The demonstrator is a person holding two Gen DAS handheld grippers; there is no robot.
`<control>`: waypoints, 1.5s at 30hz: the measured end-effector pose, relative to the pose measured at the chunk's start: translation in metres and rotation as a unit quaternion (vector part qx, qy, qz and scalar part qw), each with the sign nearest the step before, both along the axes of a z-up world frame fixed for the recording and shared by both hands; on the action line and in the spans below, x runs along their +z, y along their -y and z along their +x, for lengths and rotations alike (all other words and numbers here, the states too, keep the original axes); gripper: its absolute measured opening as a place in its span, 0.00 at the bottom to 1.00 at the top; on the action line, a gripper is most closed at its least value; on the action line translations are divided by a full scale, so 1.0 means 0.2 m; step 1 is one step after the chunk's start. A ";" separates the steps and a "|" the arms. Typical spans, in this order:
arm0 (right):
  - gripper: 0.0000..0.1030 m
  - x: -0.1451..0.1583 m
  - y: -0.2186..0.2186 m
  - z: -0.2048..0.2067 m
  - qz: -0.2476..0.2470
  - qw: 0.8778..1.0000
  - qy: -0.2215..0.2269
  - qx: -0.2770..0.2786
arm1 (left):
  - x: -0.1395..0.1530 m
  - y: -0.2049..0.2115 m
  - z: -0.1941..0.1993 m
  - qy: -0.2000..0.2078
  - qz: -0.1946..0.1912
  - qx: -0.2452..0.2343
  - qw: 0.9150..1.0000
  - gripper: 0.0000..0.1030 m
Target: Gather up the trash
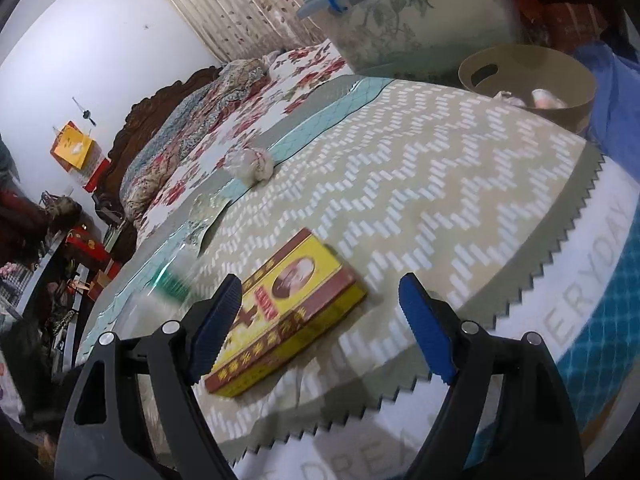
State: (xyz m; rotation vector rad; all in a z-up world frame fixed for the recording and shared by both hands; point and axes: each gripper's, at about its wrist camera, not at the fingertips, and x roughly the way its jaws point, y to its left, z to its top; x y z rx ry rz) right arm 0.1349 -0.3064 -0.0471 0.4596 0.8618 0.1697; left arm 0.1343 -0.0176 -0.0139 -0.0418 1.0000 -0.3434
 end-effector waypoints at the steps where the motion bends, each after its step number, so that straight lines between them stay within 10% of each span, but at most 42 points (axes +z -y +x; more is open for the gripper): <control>1: 0.74 0.00 0.00 0.01 0.002 1.000 -0.002 0.001 | 0.00 -0.06 -0.05 -0.001 -0.004 0.012 1.000 0.59; 9: 0.62 -0.04 -0.22 -0.09 0.014 0.996 -0.042 0.073 | 0.01 -0.28 -0.20 -0.001 -0.016 0.084 0.996 0.60; 16: 0.62 0.06 -0.63 -0.37 0.006 0.963 -0.010 0.269 | 0.01 -0.28 -0.21 0.002 -0.015 0.092 0.996 0.61; 26: 0.82 0.13 -0.41 -0.28 -0.070 0.977 0.043 0.198 | 0.10 -0.26 -0.19 0.027 0.002 0.108 0.994 0.76; 45: 0.86 0.00 -0.63 -0.19 -0.159 0.958 0.044 0.237 | 0.03 -0.04 -0.10 0.034 0.099 0.092 0.990 0.77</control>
